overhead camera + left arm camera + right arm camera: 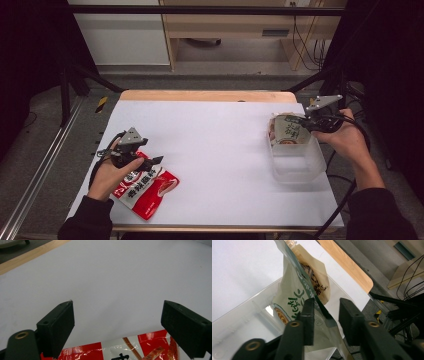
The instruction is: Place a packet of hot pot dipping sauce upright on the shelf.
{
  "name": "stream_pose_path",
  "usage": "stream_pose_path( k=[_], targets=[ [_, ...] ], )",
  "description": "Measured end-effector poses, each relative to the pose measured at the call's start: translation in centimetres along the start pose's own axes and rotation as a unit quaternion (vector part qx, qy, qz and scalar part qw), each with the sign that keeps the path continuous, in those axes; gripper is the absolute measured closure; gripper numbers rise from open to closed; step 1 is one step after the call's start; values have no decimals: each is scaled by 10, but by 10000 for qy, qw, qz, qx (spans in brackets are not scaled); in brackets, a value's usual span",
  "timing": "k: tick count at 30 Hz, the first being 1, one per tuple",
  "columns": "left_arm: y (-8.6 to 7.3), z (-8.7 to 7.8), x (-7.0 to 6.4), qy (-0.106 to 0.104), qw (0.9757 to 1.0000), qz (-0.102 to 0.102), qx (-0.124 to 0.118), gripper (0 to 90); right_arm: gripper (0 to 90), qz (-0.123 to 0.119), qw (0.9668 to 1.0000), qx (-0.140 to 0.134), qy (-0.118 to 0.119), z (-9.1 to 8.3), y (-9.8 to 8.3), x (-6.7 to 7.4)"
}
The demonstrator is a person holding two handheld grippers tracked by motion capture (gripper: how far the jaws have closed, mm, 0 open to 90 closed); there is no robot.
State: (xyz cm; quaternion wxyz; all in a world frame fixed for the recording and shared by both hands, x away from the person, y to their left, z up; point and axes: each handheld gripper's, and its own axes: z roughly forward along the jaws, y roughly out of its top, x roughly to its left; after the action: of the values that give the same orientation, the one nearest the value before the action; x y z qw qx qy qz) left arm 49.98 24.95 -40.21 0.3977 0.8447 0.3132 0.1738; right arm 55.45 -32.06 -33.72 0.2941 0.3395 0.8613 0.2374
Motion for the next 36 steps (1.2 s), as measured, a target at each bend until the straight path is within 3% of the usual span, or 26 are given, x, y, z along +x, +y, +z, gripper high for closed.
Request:
stream_pose_path(
  k=[14, 36],
  targets=[
    [0, -1, 0, -11, 10000, -7, -15, 119, 284, 23, 9999, 0, -99, 2, 1, 5],
    [0, -1, 0, -11, 10000, -3, -3, 118, 210, 46, 9999, -118, -86, -1, 6, 9]
  ],
)
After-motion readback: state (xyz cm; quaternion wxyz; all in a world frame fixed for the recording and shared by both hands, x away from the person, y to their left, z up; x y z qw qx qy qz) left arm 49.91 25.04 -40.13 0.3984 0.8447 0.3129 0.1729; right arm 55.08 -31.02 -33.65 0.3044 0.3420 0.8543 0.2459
